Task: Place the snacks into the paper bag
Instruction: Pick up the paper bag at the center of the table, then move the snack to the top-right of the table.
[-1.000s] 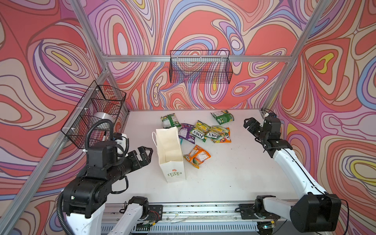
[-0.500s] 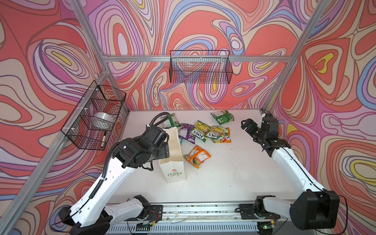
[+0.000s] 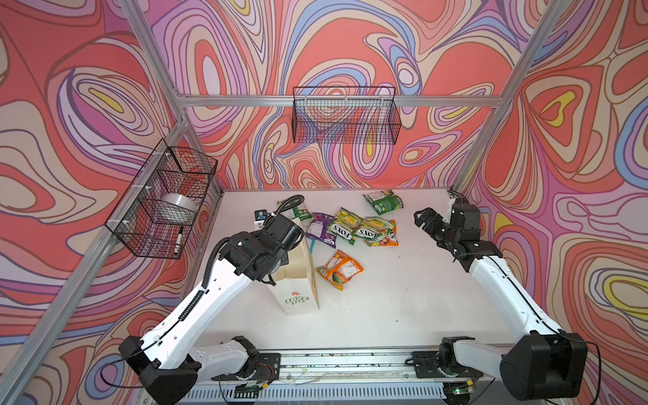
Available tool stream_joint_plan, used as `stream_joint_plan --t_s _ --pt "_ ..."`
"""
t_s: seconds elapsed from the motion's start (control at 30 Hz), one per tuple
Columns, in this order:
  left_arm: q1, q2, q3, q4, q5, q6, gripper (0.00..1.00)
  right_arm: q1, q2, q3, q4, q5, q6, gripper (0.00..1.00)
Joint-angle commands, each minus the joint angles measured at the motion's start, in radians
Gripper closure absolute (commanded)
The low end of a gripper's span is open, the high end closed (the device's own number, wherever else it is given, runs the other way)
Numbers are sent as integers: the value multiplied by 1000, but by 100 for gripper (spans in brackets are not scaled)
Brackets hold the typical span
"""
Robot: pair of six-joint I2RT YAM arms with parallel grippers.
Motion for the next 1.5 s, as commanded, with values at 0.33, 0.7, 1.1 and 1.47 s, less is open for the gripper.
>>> stream_joint_plan --t_s 0.33,0.7,1.1,1.47 --pt "151 -43 -73 150 119 117 100 7 45 -16 -78 -67 -90 2" --pt "165 -35 -112 319 132 193 100 33 161 -16 -23 -137 -67 2" --pt "191 -151 -248 427 226 226 100 38 259 76 -23 -137 -28 2" --pt "274 -181 -277 495 404 240 100 39 425 191 14 -49 -17 2"
